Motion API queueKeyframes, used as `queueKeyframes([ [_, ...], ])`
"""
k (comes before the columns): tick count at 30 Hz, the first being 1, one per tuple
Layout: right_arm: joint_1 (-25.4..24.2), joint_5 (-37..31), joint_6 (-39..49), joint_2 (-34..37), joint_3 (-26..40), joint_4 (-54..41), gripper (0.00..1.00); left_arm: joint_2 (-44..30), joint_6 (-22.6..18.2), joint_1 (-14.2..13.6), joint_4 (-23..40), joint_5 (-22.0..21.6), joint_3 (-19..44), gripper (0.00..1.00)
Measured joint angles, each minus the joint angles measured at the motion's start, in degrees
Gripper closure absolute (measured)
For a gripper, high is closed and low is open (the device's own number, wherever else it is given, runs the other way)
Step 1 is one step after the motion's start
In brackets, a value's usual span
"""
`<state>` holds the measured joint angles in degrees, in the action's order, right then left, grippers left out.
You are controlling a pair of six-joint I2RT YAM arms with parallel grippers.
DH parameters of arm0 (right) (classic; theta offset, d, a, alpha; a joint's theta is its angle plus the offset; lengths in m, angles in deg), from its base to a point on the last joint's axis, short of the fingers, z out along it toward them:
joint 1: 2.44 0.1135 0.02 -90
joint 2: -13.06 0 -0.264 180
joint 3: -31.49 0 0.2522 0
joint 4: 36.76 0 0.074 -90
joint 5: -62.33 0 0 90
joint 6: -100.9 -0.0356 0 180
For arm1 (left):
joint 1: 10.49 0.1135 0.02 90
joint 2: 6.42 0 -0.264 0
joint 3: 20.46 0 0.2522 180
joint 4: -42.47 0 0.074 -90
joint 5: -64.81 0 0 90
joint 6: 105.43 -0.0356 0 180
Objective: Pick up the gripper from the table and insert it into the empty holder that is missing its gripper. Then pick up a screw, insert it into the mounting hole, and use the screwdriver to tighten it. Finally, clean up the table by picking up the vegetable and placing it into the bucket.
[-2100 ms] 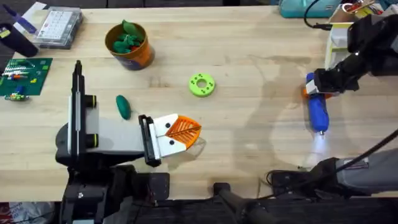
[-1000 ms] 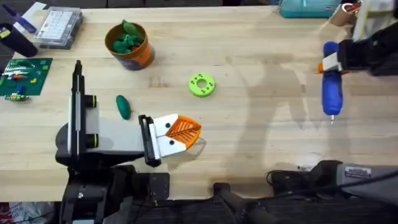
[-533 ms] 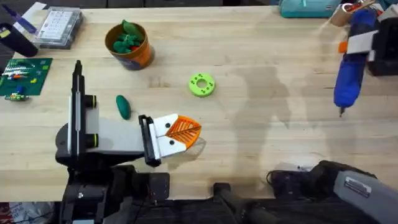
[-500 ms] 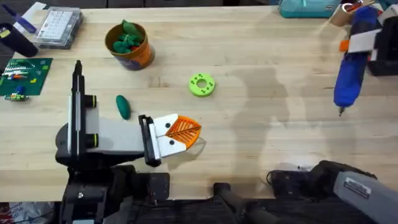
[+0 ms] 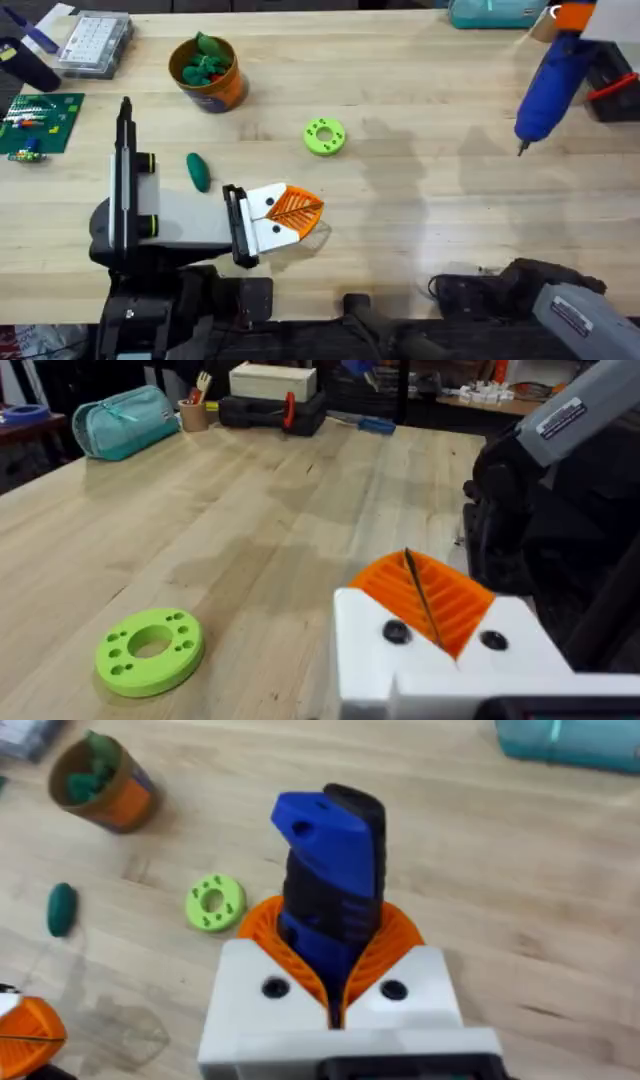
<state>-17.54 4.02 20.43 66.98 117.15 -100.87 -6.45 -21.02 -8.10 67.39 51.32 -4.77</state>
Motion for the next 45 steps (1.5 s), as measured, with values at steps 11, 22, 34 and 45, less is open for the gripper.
queueKeyframes([
  [11,12.94,2.57,-6.05,-2.79,0.07,11.78,0.975,0.0,0.0,0.0,0.02,-0.02,0.0,0.987],
  [22,29.63,0.41,-11.05,-2.76,0.07,20.44,0.975,0.0,0.0,0.0,0.0,-0.02,0.0,0.987],
  [34,40.73,-1.46,-11.69,-2.81,0.07,26.1,0.975,0.0,0.0,0.0,0.0,-0.02,0.0,0.987],
  [45,42.1,-1.26,-11.54,-14.59,-8.71,34.56,0.975,0.0,0.0,0.0,0.04,0.08,0.0,0.987],
])
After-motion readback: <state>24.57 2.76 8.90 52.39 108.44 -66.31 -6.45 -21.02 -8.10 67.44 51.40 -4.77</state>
